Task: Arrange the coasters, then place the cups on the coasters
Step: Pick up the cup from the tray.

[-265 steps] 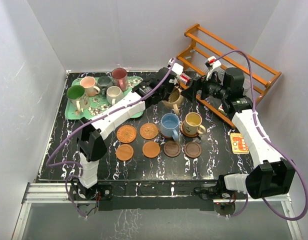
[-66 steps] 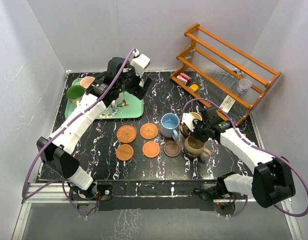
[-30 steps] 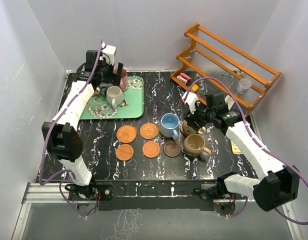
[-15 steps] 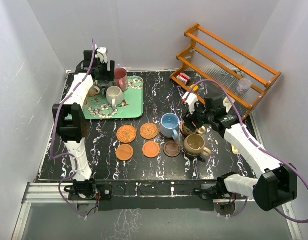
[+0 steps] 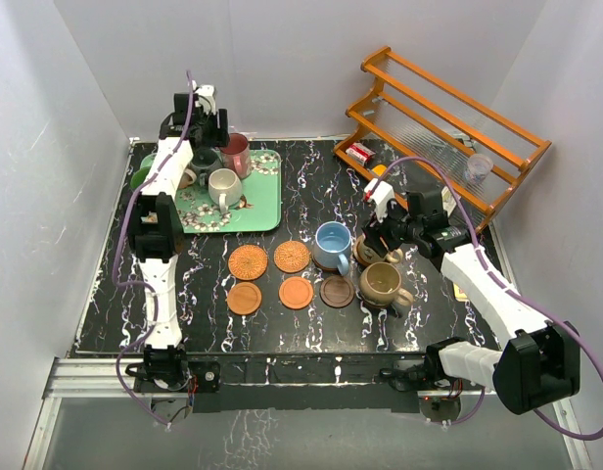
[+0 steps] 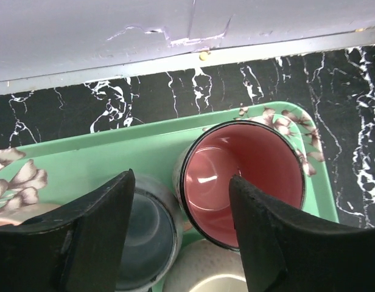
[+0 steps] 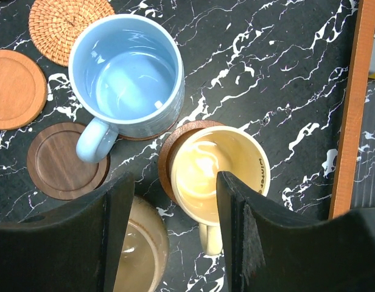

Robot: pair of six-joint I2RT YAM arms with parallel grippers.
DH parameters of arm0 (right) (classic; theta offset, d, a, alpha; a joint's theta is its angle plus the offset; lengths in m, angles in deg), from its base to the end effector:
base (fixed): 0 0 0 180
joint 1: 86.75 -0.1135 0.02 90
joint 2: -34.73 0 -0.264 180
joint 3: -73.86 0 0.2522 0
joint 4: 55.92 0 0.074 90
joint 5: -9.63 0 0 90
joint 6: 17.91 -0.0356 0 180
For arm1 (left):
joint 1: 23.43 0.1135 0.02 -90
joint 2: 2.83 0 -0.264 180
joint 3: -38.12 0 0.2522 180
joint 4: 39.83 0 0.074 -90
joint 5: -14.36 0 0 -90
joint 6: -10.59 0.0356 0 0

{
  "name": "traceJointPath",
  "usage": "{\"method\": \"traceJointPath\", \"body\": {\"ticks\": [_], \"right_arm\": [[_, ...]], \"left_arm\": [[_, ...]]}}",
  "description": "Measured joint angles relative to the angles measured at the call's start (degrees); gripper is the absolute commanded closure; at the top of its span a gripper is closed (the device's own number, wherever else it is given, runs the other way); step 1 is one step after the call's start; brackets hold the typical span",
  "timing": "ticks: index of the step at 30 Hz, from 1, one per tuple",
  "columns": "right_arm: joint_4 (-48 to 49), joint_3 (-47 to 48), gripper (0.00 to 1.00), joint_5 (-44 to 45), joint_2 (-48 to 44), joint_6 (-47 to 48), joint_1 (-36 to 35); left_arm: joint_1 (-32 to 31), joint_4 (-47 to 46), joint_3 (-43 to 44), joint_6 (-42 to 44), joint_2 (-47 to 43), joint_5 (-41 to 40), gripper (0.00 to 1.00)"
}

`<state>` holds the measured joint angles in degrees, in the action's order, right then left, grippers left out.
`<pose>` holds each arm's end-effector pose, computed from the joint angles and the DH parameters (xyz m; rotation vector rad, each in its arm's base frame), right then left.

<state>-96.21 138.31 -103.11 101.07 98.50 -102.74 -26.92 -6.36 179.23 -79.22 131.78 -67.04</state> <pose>0.2320 0.0808 0.2753 -1.0027 2.0294 0.3607 0.5520 -0.0390 0.2805 0.1594 2.0348 -0.1892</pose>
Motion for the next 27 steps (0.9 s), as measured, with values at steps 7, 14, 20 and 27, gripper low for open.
{"method": "traceJointPath", "body": {"ticks": [7,14,20,27], "right_arm": [[0.2,-0.7,0.45,-0.2,0.0,0.0,0.3],[0.3,-0.9,0.45,-0.3,0.0,0.0,0.4],[0.4,-0.9,0.44,-0.3,0.0,0.0,0.4],[0.7,-1.0,0.43,-0.3,0.0,0.0,0.4]], "left_arm": [[-0.2,1.2,2.1,1.3,4.0,0.9,0.55],[-1.2,2.8,3.5,4.3,4.1,1.7,0.62],[-3.2,3.3,3.6,6.4,4.1,1.1,0.67],[-5.8,4.4,3.8,7.5,4.1,-1.6,0.73]]}}
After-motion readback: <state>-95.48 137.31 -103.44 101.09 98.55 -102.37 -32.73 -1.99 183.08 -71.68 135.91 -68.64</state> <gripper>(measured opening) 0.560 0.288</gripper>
